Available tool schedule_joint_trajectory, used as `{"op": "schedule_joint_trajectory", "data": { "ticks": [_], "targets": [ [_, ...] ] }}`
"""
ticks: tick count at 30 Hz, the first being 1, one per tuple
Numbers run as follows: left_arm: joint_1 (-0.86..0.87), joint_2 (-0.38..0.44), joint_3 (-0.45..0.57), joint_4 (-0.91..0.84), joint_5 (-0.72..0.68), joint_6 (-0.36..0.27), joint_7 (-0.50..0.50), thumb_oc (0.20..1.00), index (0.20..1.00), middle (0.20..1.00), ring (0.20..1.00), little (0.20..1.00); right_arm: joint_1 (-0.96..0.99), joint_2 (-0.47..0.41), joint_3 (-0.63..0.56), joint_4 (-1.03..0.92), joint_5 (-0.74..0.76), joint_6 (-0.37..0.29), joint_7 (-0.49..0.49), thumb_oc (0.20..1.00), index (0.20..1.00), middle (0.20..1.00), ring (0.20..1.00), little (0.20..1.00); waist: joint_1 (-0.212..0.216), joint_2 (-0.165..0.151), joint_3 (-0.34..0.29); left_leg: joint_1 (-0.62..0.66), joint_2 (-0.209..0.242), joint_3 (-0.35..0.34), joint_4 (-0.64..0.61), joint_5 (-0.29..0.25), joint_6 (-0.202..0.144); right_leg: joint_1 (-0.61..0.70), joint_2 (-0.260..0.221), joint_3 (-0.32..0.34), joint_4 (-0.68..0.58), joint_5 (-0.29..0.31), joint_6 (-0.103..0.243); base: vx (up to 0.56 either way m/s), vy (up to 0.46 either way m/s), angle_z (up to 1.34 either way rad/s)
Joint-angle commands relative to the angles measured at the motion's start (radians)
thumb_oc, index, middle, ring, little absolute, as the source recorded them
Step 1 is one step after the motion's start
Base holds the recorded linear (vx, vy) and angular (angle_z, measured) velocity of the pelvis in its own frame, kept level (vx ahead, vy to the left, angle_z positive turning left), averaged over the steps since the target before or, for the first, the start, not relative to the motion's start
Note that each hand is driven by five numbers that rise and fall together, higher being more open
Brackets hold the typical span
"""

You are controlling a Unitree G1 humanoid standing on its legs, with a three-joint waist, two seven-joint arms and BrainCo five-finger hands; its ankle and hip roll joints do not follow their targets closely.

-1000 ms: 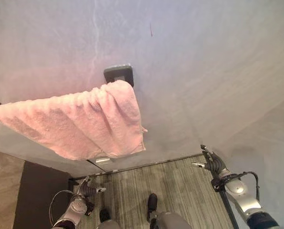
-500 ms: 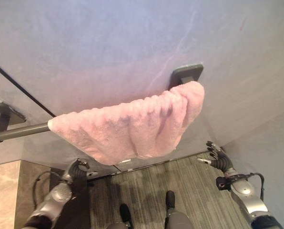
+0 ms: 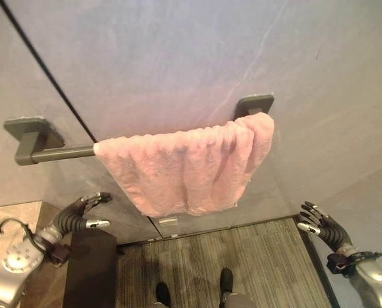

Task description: Put brush and paste in cup on sink, flatten towel.

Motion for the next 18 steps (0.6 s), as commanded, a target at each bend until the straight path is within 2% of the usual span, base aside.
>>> {"op": "schedule_joint_trajectory", "data": {
  "ticks": [1, 3, 4, 7, 8, 11, 13, 16, 18],
  "targets": [
    [-0.155, 0.011, -0.011, -0.004, -0.08, -0.076, -0.009, 1.0, 1.0, 1.0, 1.0, 1.0, -0.175, -0.034, 0.094, -0.006, 0.049, -0.045, 0.007, 1.0, 1.0, 1.0, 1.0, 1.0, 0.014, -0.028, -0.007, 0.003, 0.009, 0.0, 0.011, 0.052, -0.057, 0.047, -0.132, -0.017, 0.016, 0.074, 0.12, 0.0, 0.0, 0.0],
    [-0.19, 0.008, -0.049, -0.029, -0.087, -0.068, 0.0, 1.0, 1.0, 1.0, 1.0, 1.0, -0.235, -0.054, 0.157, -0.011, 0.027, -0.045, -0.003, 1.0, 1.0, 1.0, 1.0, 1.0, 0.025, -0.029, -0.009, 0.005, 0.011, 0.002, 0.011, 0.052, -0.058, 0.05, -0.133, -0.018, 0.012, 0.075, 0.121, 0.0, 0.0, 0.0],
    [-0.236, 0.005, -0.097, -0.037, -0.084, -0.066, -0.003, 1.0, 1.0, 1.0, 1.0, 1.0, -0.32, -0.059, 0.231, -0.001, 0.012, -0.041, -0.008, 1.0, 1.0, 1.0, 1.0, 1.0, 0.037, -0.032, -0.011, 0.008, 0.012, 0.002, 0.011, 0.051, -0.059, 0.052, -0.133, -0.017, 0.01, 0.075, 0.121, 0.0, 0.0, 0.0],
    [-0.275, -0.011, -0.141, -0.04, -0.085, -0.066, -0.003, 1.0, 1.0, 1.0, 1.0, 1.0, -0.392, -0.044, 0.292, 0.014, 0.011, -0.04, -0.014, 1.0, 1.0, 1.0, 1.0, 1.0, 0.046, -0.035, -0.012, 0.014, 0.013, 0.007, 0.011, 0.049, -0.059, 0.055, -0.132, -0.015, 0.01, 0.075, 0.12, 0.0, 0.0, 0.0],
    [-0.329, -0.046, -0.183, -0.052, -0.093, -0.066, 0.014, 1.0, 1.0, 1.0, 1.0, 1.0, -0.473, 0.001, 0.353, 0.059, 0.004, -0.039, -0.03, 1.0, 1.0, 1.0, 1.0, 1.0, 0.055, -0.038, -0.015, 0.018, 0.015, 0.01, 0.011, 0.048, -0.058, 0.056, -0.132, -0.015, 0.01, 0.076, 0.119, 0.0, 0.0, 0.0],
    [-0.348, -0.063, -0.198, -0.06, -0.097, -0.064, 0.021, 1.0, 1.0, 1.0, 1.0, 1.0, -0.505, 0.019, 0.371, 0.076, -0.007, -0.041, -0.042, 1.0, 1.0, 1.0, 1.0, 1.0, 0.058, -0.038, -0.014, 0.018, 0.015, 0.011, 0.011, 0.048, -0.058, 0.055, -0.131, -0.011, 0.01, 0.076, 0.118, -0.01, 0.0, -0.01],
    [-0.39, -0.111, -0.245, -0.122, -0.067, -0.065, 0.034, 1.0, 1.0, 1.0, 1.0, 1.0, -0.609, 0.09, 0.443, 0.081, -0.043, -0.036, -0.072, 1.0, 1.0, 1.0, 1.0, 1.0, 0.067, -0.042, -0.014, 0.019, 0.018, 0.017, 0.011, 0.046, -0.057, 0.049, -0.13, -0.004, 0.01, 0.079, 0.116, -0.02, 0.001, -0.08],
    [-0.421, -0.14, -0.276, -0.133, -0.049, -0.065, 0.047, 1.0, 1.0, 1.0, 1.0, 1.0, -0.648, 0.129, 0.469, 0.071, -0.048, -0.037, -0.082, 1.0, 1.0, 1.0, 1.0, 1.0, 0.066, -0.045, -0.015, 0.017, 0.019, 0.019, 0.011, 0.046, -0.056, 0.046, -0.13, 0.0, 0.01, 0.08, 0.115, 0.0, 0.0, -0.09],
    [-0.446, -0.195, -0.311, -0.123, 0.013, -0.067, 0.081, 1.0, 1.0, 1.0, 1.0, 1.0, -0.692, 0.183, 0.513, 0.025, -0.066, -0.038, -0.094, 1.0, 1.0, 1.0, 1.0, 1.0, 0.069, -0.05, -0.015, 0.017, 0.021, 0.021, 0.011, 0.045, -0.055, 0.043, -0.13, 0.003, 0.01, 0.082, 0.113, 0.0, -0.002, -0.04]
  ]
}}
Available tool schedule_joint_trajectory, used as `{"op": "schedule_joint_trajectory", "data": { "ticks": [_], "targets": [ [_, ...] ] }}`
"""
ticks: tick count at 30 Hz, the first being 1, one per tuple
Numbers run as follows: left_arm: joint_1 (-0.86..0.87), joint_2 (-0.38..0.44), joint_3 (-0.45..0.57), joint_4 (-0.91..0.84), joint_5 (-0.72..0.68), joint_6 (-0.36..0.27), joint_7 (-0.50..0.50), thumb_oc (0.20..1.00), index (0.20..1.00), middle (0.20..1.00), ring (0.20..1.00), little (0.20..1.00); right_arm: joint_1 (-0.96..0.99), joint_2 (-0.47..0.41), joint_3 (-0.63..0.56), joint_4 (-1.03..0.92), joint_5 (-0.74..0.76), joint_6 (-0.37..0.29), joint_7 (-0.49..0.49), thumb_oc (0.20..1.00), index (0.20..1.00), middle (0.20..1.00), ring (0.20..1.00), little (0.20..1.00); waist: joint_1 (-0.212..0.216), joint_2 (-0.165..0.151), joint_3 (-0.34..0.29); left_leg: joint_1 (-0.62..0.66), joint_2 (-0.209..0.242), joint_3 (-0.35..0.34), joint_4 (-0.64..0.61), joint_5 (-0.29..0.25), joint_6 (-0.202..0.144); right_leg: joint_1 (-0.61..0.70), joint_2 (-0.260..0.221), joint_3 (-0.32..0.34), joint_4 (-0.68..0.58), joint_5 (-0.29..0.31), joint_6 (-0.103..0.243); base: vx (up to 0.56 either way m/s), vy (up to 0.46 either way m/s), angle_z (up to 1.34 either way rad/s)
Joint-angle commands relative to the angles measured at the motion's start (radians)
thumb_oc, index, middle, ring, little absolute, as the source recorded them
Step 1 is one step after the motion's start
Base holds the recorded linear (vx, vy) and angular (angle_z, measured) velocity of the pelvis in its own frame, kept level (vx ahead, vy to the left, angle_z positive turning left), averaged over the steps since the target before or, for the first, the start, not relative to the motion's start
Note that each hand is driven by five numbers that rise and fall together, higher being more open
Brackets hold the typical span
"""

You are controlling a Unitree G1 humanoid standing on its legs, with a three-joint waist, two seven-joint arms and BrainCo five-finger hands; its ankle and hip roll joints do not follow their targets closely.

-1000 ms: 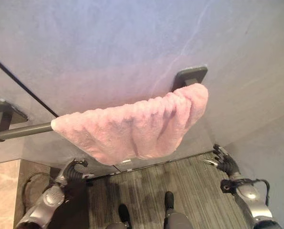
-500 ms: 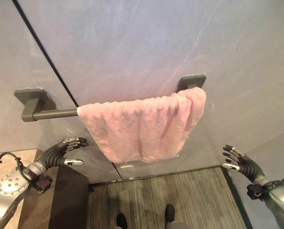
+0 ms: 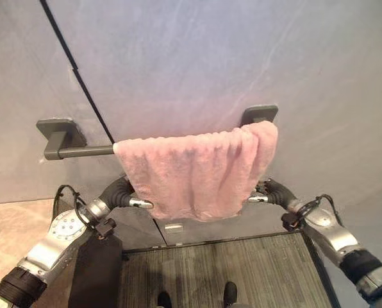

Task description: Put brush and paste in cup on sink, flatten towel.

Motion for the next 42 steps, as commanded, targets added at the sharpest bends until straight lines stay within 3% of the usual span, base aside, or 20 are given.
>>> {"op": "schedule_joint_trajectory", "data": {
  "ticks": [1, 3, 4, 5, 9, 15, 18, 23, 27, 29, 30, 31, 33, 36, 38, 40, 41, 42],
  "targets": [
    [-0.11, -0.028, -0.04, -0.013, 0.064, -0.057, 0.069, 1.0, 1.0, 1.0, 1.0, 1.0, -0.186, 0.102, 0.053, -0.086, -0.017, -0.066, -0.022, 1.0, 1.0, 1.0, 1.0, 1.0, 0.027, -0.057, 0.001, -0.003, 0.016, 0.005, 0.006, 0.034, -0.056, 0.032, -0.134, -0.002, 0.01, 0.08, 0.112, -0.01, -0.005, -0.08],
    [-0.105, -0.038, -0.044, -0.012, 0.075, -0.054, 0.073, 1.0, 1.0, 1.0, 1.0, 1.0, -0.189, 0.108, 0.075, -0.114, -0.024, -0.058, -0.015, 0.2, 0.2, 0.2, 0.2, 0.2, 0.027, -0.059, 0.001, -0.005, 0.017, 0.005, 0.006, 0.034, -0.056, 0.031, -0.134, -0.001, 0.01, 0.08, 0.111, 0.0, -0.006, -0.07],
    [-0.087, -0.056, -0.049, -0.005, 0.079, -0.044, 0.066, 0.304, 0.304, 0.304, 0.304, 0.304, -0.184, 0.11, 0.103, -0.151, -0.039, -0.048, 0.004, 0.2, 0.2, 0.2, 0.2, 0.2, 0.026, -0.063, 0.001, -0.006, 0.018, 0.006, 0.006, 0.034, -0.055, 0.03, -0.131, -0.001, 0.01, 0.079, 0.11, 0.0, 0.0, 0.0],
    [-0.086, -0.057, -0.048, -0.005, 0.079, -0.044, 0.066, 0.2, 0.2, 0.2, 0.2, 0.2, -0.184, 0.11, 0.103, -0.152, -0.039, -0.048, 0.004, 0.2, 0.2, 0.2, 0.2, 0.2, 0.026, -0.063, 0.0, -0.006, 0.018, 0.006, 0.006, 0.034, -0.055, 0.03, -0.131, -0.001, 0.01, 0.078, 0.11, 0.0, 0.0, 0.0],
    [-0.052, -0.071, -0.022, 0.003, 0.098, -0.038, 0.075, 0.2, 0.2, 0.2, 0.2, 0.2, -0.132, 0.122, 0.081, -0.192, -0.07, -0.049, -0.018, 0.2, 0.2, 0.2, 0.2, 0.2, 0.022, -0.066, 0.002, -0.006, 0.02, 0.004, 0.006, 0.032, -0.053, 0.03, -0.13, -0.002, 0.01, 0.076, 0.108, 0.0, 0.002, 0.01],
    [0.036, -0.077, 0.101, -0.058, 0.163, -0.063, 0.115, 0.2, 0.2, 0.2, 0.2, 0.2, 0.013, 0.103, -0.075, -0.362, -0.085, -0.093, -0.047, 0.2, 0.2, 0.2, 0.2, 0.2, 0.011, -0.073, 0.001, -0.007, 0.023, 0.002, 0.006, 0.029, -0.051, 0.031, -0.129, -0.003, 0.01, 0.072, 0.11, 0.0, 0.0, 0.0],
    [0.097, -0.212, 0.223, -0.143, 0.088, -0.093, 0.17, 0.2, 0.2, 0.2, 0.2, 0.2, 0.085, 0.054, -0.198, -0.539, -0.212, -0.128, -0.107, 0.2, 0.2, 0.2, 0.2, 0.2, 0.004, -0.083, -0.004, -0.01, 0.025, -0.005, 0.006, 0.028, -0.05, 0.034, -0.131, -0.009, 0.01, 0.07, 0.109, 0.02, -0.008, 0.0],
    [0.108, -0.296, 0.354, -0.309, 0.212, -0.168, 0.298, 0.2, 0.2, 0.2, 0.2, 0.2, 0.146, 0.136, -0.33, -0.714, -0.182, -0.204, -0.15, 0.2, 0.2, 0.2, 0.2, 0.2, 0.004, -0.089, -0.01, -0.012, 0.03, -0.014, 0.006, 0.025, -0.054, 0.042, -0.133, -0.019, 0.01, 0.059, 0.106, 0.0, -0.003, 0.01],
    [0.139, -0.362, 0.378, -0.301, 0.266, -0.178, 0.36, 0.2, 0.2, 0.2, 0.2, 0.2, 0.164, 0.191, -0.322, -0.716, -0.196, -0.194, -0.158, 0.2, 0.2, 0.2, 0.2, 0.2, 0.01, -0.093, -0.014, -0.012, 0.031, -0.019, 0.006, 0.024, -0.057, 0.05, -0.133, -0.026, 0.01, 0.053, 0.102, 0.01, -0.021, 0.09],
    [0.169, -0.362, 0.336, -0.228, 0.275, -0.144, 0.357, 0.2, 0.2, 0.2, 0.2, 0.2, 0.155, 0.187, -0.273, -0.645, -0.242, -0.146, -0.165, 0.2, 0.2, 0.2, 0.2, 0.2, 0.015, -0.093, -0.011, -0.01, 0.032, -0.019, 0.006, 0.027, -0.055, 0.055, -0.132, -0.03, 0.01, 0.054, 0.1, -0.02, -0.017, 0.09],
    [0.168, -0.383, 0.247, -0.043, 0.255, -0.09, 0.365, 0.2, 0.2, 0.2, 0.2, 0.2, 0.113, 0.232, -0.185, -0.488, -0.243, -0.101, -0.186, 0.2, 0.2, 0.2, 0.2, 0.2, 0.026, -0.09, -0.001, -0.005, 0.032, -0.023, 0.006, 0.029, -0.054, 0.065, -0.131, -0.033, 0.01, 0.053, 0.098, -0.03, -0.013, 0.06],
    [0.165, -0.383, 0.247, -0.041, 0.255, -0.091, 0.365, 0.2, 0.2, 0.2, 0.2, 0.2, 0.11, 0.232, -0.184, -0.485, -0.243, -0.102, -0.186, 0.2, 0.2, 0.2, 0.2, 0.2, 0.025, -0.091, -0.001, -0.008, 0.031, -0.023, 0.006, 0.032, -0.053, 0.062, -0.132, -0.032, 0.01, 0.055, 0.097, -0.04, -0.019, 0.05],
    [0.124, -0.353, 0.259, -0.031, 0.325, -0.095, 0.415, 0.2, 0.2, 0.2, 0.2, 0.2, 0.021, 0.181, -0.155, -0.5, -0.489, -0.108, -0.254, 0.2, 0.2, 0.2, 0.2, 0.2, 0.035, -0.086, 0.007, -0.013, 0.034, -0.029, 0.006, 0.036, -0.055, 0.059, -0.13, -0.033, 0.01, 0.055, 0.097, -0.03, -0.015, 0.05],
    [0.118, -0.348, 0.257, -0.138, 0.285, -0.122, 0.36, 0.2, 0.2, 0.2, 0.2, 0.2, 0.001, 0.185, -0.156, -0.595, -0.325, -0.139, -0.204, 0.2, 0.2, 0.2, 0.2, 0.2, 0.039, -0.089, 0.004, -0.017, 0.037, -0.033, 0.006, 0.036, -0.058, 0.058, -0.131, -0.037, 0.01, 0.051, 0.098, 0.0, -0.015, 0.17],
    [0.125, -0.362, 0.259, -0.136, 0.278, -0.12, 0.371, 0.2, 0.2, 0.2, 0.2, 0.2, 0.009, 0.19, -0.176, -0.6, -0.324, -0.141, -0.222, 0.2, 0.2, 0.2, 0.2, 0.2, 0.038, -0.091, 0.001, -0.016, 0.037, -0.035, 0.006, 0.035, -0.057, 0.061, -0.132, -0.039, 0.01, 0.051, 0.098, 0.01, -0.007, 0.06],
    [0.121, -0.381, 0.284, -0.106, 0.337, -0.111, 0.445, 0.2, 0.2, 0.2, 0.2, 0.2, 0.018, 0.2, -0.204, -0.569, -0.406, -0.122, -0.295, 0.2, 0.2, 0.2, 0.2, 0.2, 0.036, -0.089, 0.0, -0.017, 0.035, -0.036, 0.006, 0.036, -0.056, 0.065, -0.135, -0.045, 0.01, 0.055, 0.097, 0.0, 0.0, 0.0],
    [0.13, -0.383, 0.311, -0.167, 0.327, -0.121, 0.435, 0.2, 0.2, 0.2, 0.2, 0.2, 0.036, 0.192, -0.238, -0.659, -0.424, -0.139, -0.285, 0.2, 0.2, 0.2, 0.2, 0.2, 0.031, -0.087, 0.003, -0.019, 0.036, -0.035, 0.006, 0.036, -0.056, 0.062, -0.134, -0.044, 0.01, 0.055, 0.098, 0.0, 0.0, 0.0],
    [0.142, -0.387, 0.31, -0.201, 0.312, -0.13, 0.409, 0.2, 0.2, 0.2, 0.2, 0.2, 0.072, 0.22, -0.236, -0.718, -0.33, -0.158, -0.216, 0.2, 0.2, 0.2, 0.2, 0.2, 0.028, -0.085, 0.004, -0.017, 0.038, -0.034, 0.006, 0.036, -0.058, 0.063, -0.133, -0.043, 0.01, 0.051, 0.098, 0.0, -0.004, 0.06]
  ]
}}
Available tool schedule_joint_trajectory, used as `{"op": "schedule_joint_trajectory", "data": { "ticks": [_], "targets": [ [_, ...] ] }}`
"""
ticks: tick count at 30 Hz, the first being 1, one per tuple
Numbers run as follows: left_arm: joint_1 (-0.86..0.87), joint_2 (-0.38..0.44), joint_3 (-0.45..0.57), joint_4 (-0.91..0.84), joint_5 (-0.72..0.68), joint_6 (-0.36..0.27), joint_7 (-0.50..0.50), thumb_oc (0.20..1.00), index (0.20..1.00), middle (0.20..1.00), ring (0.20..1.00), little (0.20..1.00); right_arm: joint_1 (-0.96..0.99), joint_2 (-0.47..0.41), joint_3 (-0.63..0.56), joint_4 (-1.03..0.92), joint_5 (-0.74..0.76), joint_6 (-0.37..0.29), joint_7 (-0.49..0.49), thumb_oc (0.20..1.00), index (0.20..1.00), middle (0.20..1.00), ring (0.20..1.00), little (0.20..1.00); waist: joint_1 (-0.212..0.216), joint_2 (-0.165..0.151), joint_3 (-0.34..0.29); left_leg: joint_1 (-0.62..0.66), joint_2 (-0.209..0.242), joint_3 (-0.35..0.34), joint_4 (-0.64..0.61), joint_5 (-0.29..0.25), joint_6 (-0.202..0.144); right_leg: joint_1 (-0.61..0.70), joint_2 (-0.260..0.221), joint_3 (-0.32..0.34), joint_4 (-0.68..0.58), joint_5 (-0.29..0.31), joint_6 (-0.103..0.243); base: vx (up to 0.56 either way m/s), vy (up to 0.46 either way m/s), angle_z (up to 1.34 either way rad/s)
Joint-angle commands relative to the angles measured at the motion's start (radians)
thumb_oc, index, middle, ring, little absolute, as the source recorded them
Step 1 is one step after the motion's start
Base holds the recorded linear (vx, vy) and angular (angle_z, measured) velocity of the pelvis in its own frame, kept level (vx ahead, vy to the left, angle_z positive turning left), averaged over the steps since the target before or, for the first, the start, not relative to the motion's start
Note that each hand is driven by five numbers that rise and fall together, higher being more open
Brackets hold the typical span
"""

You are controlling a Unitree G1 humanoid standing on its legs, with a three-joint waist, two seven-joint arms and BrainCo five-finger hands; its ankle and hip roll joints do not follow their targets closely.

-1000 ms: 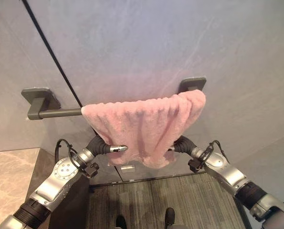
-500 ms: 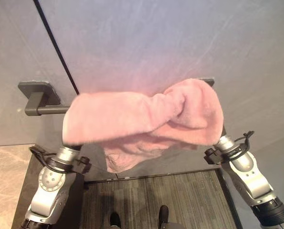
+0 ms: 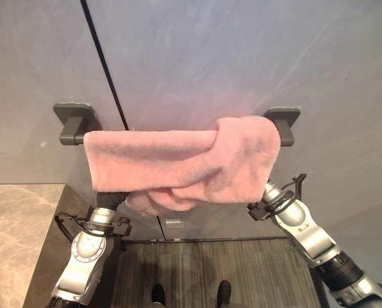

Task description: Put brush and paste in cup on sink, flatten towel.

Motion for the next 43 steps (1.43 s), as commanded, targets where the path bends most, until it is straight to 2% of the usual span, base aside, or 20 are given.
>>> {"op": "schedule_joint_trajectory", "data": {
  "ticks": [1, 3, 6, 9, 10, 12, 16, 17, 18, 19, 21, 22, 24, 26, 30, 34, 37, 39, 41, 43],
  "targets": [
    [-0.052, 0.041, 0.015, -0.088, -0.002, -0.07, 0.031, 0.2, 0.2, 0.2, 0.2, 0.2, -0.007, 0.052, -0.073, -0.13, 0.052, -0.068, -0.037, 0.2, 0.2, 0.2, 0.2, 0.2, 0.006, -0.043, -0.019, 0.0, 0.034, 0.009, 0.004, 0.03, -0.05, 0.053, -0.134, 0.003, 0.003, 0.057, 0.102, 0.01, -0.004, 0.06],
    [-0.049, 0.041, 0.015, -0.083, 0.004, -0.067, 0.039, 0.2, 0.2, 0.2, 0.2, 0.2, -0.003, 0.054, -0.077, -0.129, 0.029, -0.067, -0.062, 0.2, 0.2, 0.2, 0.2, 0.2, 0.006, -0.043, -0.017, -0.002, 0.033, 0.007, 0.004, 0.031, -0.05, 0.053, -0.134, 0.003, 0.003, 0.057, 0.101, 0.0, 0.0, 0.0],
    [-0.024, 0.04, -0.005, -0.076, -0.018, -0.064, 0.018, 0.2, 0.2, 0.2, 0.2, 0.2, 0.007, 0.073, -0.057, -0.112, 0.103, -0.069, -0.023, 0.2, 0.2, 0.2, 0.2, 0.2, 0.011, -0.043, -0.015, 0.002, 0.033, 0.005, 0.004, 0.028, -0.048, 0.06, -0.136, -0.002, 0.003, 0.055, 0.101, 0.0, 0.0, 0.0],
    [-0.061, -0.032, -0.1, 0.143, -0.111, -0.038, 0.035, 0.2, 0.2, 0.2, 0.2, 0.2, -0.033, 0.139, 0.033, 0.159, 0.145, -0.043, -0.059, 0.2, 0.2, 0.2, 0.2, 0.2, 0.02, -0.044, -0.012, 0.007, 0.029, 0.001, 0.004, 0.03, -0.045, 0.072, -0.137, -0.009, 0.003, 0.056, 0.099, -0.01, -0.004, 0.01],
    [-0.08, -0.019, -0.106, 0.174, -0.066, -0.041, 0.051, 0.2, 0.2, 0.2, 0.2, 0.2, -0.038, 0.136, 0.044, 0.202, 0.103, -0.036, -0.08, 0.2, 0.2, 0.2, 0.2, 0.2, 0.02, -0.042, -0.011, 0.005, 0.029, 0.002, 0.004, 0.031, -0.045, 0.07, -0.136, -0.009, 0.003, 0.057, 0.1, -0.02, -0.006, 0.03],
    [-0.078, -0.028, -0.115, 0.19, -0.075, -0.041, 0.046, 0.2, 0.2, 0.2, 0.2, 0.2, -0.029, 0.146, 0.045, 0.228, 0.105, -0.034, -0.08, 0.2, 0.2, 0.2, 0.2, 0.2, 0.02, -0.041, -0.009, 0.005, 0.029, 0.001, 0.004, 0.032, -0.045, 0.07, -0.137, -0.011, 0.003, 0.058, 0.1, 0.0, 0.0, 0.0],
    [-0.066, -0.008, -0.146, 0.24, -0.014, -0.019, 0.009, 0.2, 0.2, 0.2, 0.2, 0.2, 0.012, 0.171, 0.033, 0.269, 0.173, -0.033, -0.05, 0.2, 0.2, 0.2, 0.2, 0.2, 0.018, -0.041, -0.012, 0.005, 0.029, -0.001, 0.004, 0.031, -0.046, 0.073, -0.136, -0.014, 0.003, 0.057, 0.101, 0.02, -0.01, 0.07],
    [-0.067, -0.006, -0.155, 0.26, 0.003, -0.014, 0.006, 0.329, 0.329, 0.329, 0.329, 0.329, 0.019, 0.176, 0.033, 0.28, 0.203, -0.034, -0.038, 0.379, 0.379, 0.379, 0.379, 0.379, 0.017, -0.041, -0.012, 0.006, 0.03, -0.001, 0.004, 0.032, -0.046, 0.074, -0.136, -0.014, 0.003, 0.057, 0.101, 0.01, -0.006, 0.04],
    [-0.063, -0.008, -0.163, 0.334, 0.083, 0.012, 0.032, 1.0, 1.0, 1.0, 1.0, 1.0, 0.031, 0.2, 0.032, 0.352, 0.271, -0.034, -0.014, 1.0, 1.0, 1.0, 1.0, 1.0, 0.016, -0.038, -0.014, 0.007, 0.031, 0.002, 0.004, 0.031, -0.046, 0.073, -0.136, -0.013, 0.003, 0.058, 0.101, 0.0, 0.0, 0.0],
    [-0.066, 0.0, -0.176, 0.398, 0.202, 0.052, 0.037, 1.0, 1.0, 1.0, 1.0, 1.0, 0.031, 0.204, 0.036, 0.43, 0.268, -0.021, -0.018, 1.0, 1.0, 1.0, 1.0, 1.0, 0.015, -0.033, -0.015, 0.007, 0.033, 0.007, 0.004, 0.031, -0.046, 0.069, -0.132, -0.011, 0.003, 0.058, 0.101, 0.01, -0.012, -0.03],
    [-0.069, -0.019, -0.185, 0.497, 0.263, 0.081, 0.05, 1.0, 1.0, 1.0, 1.0, 1.0, 0.038, 0.23, 0.037, 0.542, 0.3, -0.008, -0.001, 1.0, 1.0, 1.0, 1.0, 1.0, 0.01, -0.031, -0.018, 0.008, 0.034, 0.014, 0.004, 0.03, -0.046, 0.063, -0.13, -0.005, 0.003, 0.059, 0.1, 0.0, 0.001, -0.02],
    [-0.089, -0.03, -0.207, 0.626, 0.375, 0.134, 0.024, 1.0, 1.0, 1.0, 1.0, 1.0, 0.037, 0.243, 0.038, 0.661, 0.291, 0.007, 0.004, 1.0, 1.0, 1.0, 1.0, 1.0, 0.001, -0.027, -0.022, 0.012, 0.037, 0.027, 0.004, 0.027, -0.045, 0.053, -0.126, 0.01, 0.003, 0.06, 0.1, 0.01, 0.007, -0.07],
    [-0.099, -0.049, -0.203, 0.782, 0.468, 0.19, 0.022, 1.0, 1.0, 1.0, 1.0, 1.0, 0.049, 0.263, 0.013, 0.814, 0.273, 0.035, 0.003, 1.0, 1.0, 1.0, 1.0, 1.0, -0.012, -0.018, -0.027, 0.012, 0.041, 0.044, 0.004, 0.024, -0.045, 0.035, -0.12, 0.028, 0.003, 0.061, 0.098, 0.02, 0.016, -0.19],
    [-0.091, -0.062, -0.179, 0.799, 0.447, 0.191, 0.02, 1.0, 1.0, 1.0, 1.0, 1.0, 0.071, 0.262, -0.003, 0.826, 0.269, 0.048, 0.008, 1.0, 1.0, 1.0, 1.0, 1.0, -0.018, -0.014, -0.031, 0.015, 0.044, 0.053, 0.004, 0.023, -0.046, 0.029, -0.117, 0.04, 0.003, 0.061, 0.097, 0.03, 0.012, -0.35],
    [-0.065, -0.079, -0.128, 0.868, 0.465, 0.206, 0.043, 1.0, 1.0, 1.0, 1.0, 1.0, 0.155, 0.279, -0.135, 0.872, 0.372, 0.05, 0.0, 1.0, 1.0, 1.0, 1.0, 1.0, -0.056, 0.003, -0.045, 0.028, 0.051, 0.086, 0.004, 0.016, -0.048, 0.011, -0.111, 0.07, 0.003, 0.064, 0.099, 0.03, 0.011, -0.27],
    [-0.079, -0.095, -0.128, 0.908, 0.445, 0.206, 0.051, 1.0, 1.0, 1.0, 1.0, 1.0, 0.16, 0.281, -0.147, 0.866, 0.379, 0.05, -0.004, 1.0, 1.0, 1.0, 1.0, 1.0, -0.066, 0.011, -0.05, 0.034, 0.053, 0.093, 0.004, 0.016, -0.051, 0.01, -0.107, 0.076, 0.003, 0.066, 0.098, 0.02, -0.001, -0.23],
    [-0.102, -0.107, -0.148, 0.959, 0.446, 0.207, 0.05, 1.0, 1.0, 1.0, 1.0, 1.0, 0.156, 0.276, -0.139, 0.933, 0.319, 0.053, -0.015, 1.0, 1.0, 1.0, 1.0, 1.0, -0.071, 0.012, -0.053, 0.034, 0.055, 0.093, 0.004, 0.017, -0.053, 0.009, -0.105, 0.076, 0.003, 0.065, 0.097, 0.0, 0.0, 0.0],
    [-0.128, -0.122, -0.164, 1.024, 0.448, 0.207, 0.048, 1.0, 1.0, 1.0, 1.0, 1.0, 0.143, 0.26, -0.114, 0.997, 0.145, 0.056, -0.059, 1.0, 1.0, 1.0, 1.0, 1.0, -0.073, 0.015, -0.053, 0.034, 0.056, 0.094, 0.004, 0.017, -0.054, 0.009, -0.104, 0.075, 0.003, 0.064, 0.097, 0.0, 0.0, 0.0],
    [-0.136, -0.129, -0.168, 1.053, 0.444, 0.206, 0.052, 1.0, 1.0, 1.0, 1.0, 1.0, 0.141, 0.258, -0.11, 1.014, 0.123, 0.059, -0.063, 1.0, 1.0, 1.0, 1.0, 1.0, -0.075, 0.016, -0.052, 0.033, 0.057, 0.094, 0.004, 0.018, -0.055, 0.009, -0.103, 0.075, 0.003, 0.065, 0.097, 0.0, 0.0, 0.0],
    [-0.162, -0.15, -0.193, 1.185, 0.467, 0.204, 0.04, 1.0, 1.0, 1.0, 1.0, 1.0, 0.149, 0.267, -0.124, 1.149, 0.105, 0.072, -0.057, 1.0, 1.0, 1.0, 1.0, 1.0, -0.085, 0.017, -0.053, 0.034, 0.057, 0.095, 0.004, 0.017, -0.056, 0.008, -0.101, 0.078, 0.003, 0.063, 0.095, 0.0, 0.0, 0.0]
  ]
}}
